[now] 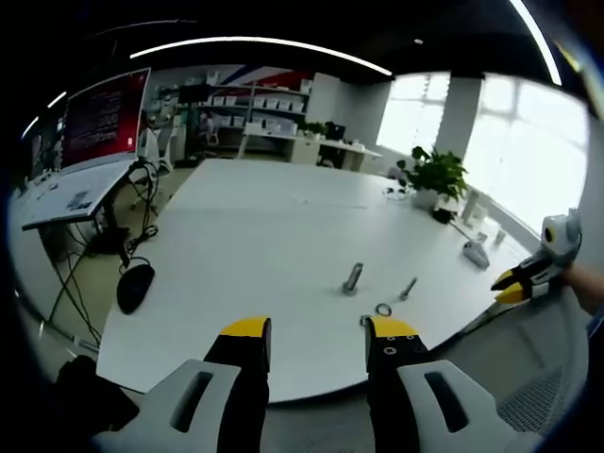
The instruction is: Place the washer onto the threaded stud by aligning its center hole with the stud, sliding it down to the base, and recovering from edge contact or off-axis alignment until the washer reaches the visible bottom stop.
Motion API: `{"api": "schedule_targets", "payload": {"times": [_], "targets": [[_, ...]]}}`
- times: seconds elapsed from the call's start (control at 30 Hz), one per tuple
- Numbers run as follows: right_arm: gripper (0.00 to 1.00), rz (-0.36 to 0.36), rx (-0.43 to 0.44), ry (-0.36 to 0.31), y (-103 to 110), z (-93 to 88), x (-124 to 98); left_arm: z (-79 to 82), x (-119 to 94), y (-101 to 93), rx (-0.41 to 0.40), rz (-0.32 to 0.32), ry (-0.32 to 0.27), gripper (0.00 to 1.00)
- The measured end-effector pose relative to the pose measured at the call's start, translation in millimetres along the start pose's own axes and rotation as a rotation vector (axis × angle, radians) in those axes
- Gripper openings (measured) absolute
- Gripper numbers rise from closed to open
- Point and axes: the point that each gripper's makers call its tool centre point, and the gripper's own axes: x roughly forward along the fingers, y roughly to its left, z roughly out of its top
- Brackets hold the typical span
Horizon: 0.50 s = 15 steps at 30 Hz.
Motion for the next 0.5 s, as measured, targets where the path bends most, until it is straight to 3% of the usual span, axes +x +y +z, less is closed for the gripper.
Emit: {"api": "schedule_targets", "payload": {"times": [0.2,0.5], "targets": [[0.17,0.016,-0.008,-0.028,2.2,5.0,0.3,4.8,0.4,-0.3,0.001,0.002,-0.025,0.36],[0.17,0.034,-0.026,-0.042,6.1,7.8,0.2,2.6,0.4,0.3,0.009,0.009,-0.01,0.37]]}}
